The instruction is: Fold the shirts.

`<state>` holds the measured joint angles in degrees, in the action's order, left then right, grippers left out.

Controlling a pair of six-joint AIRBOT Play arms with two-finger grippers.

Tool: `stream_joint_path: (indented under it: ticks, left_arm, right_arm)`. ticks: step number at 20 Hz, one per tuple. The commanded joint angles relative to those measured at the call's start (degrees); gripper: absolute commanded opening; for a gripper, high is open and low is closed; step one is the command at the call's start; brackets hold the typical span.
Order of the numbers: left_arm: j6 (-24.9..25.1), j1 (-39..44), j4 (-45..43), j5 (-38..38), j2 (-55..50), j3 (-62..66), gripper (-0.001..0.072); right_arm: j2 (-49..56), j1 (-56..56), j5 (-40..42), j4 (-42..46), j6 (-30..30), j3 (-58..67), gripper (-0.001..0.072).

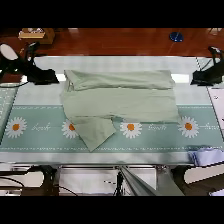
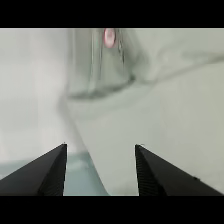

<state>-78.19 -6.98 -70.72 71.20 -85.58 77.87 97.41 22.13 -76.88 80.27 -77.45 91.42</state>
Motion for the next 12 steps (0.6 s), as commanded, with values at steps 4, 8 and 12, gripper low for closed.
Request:
stream_joint_path:
  ticks: [4,8,12]
  left_arm:
    - [5.22,-7.21,14.91,2.32,17.46,-33.24,0.0531]
    - [9.07,-9.77,23.21,0.24,18.97,-43.08,0.0530]
    - [9.64,-7.23,25.38,-4.50,16.41,-45.51,0.0530]
  right_arm:
    - [-8.35,13.53,-4.59,-25.53,10.01,-17.62,0.0459]
    - [-10.49,16.74,-3.04,-26.53,10.29,-19.65,0.0459]
    - [-10.56,16.68,-3.06,-27.02,10.29,-19.65,0.0459]
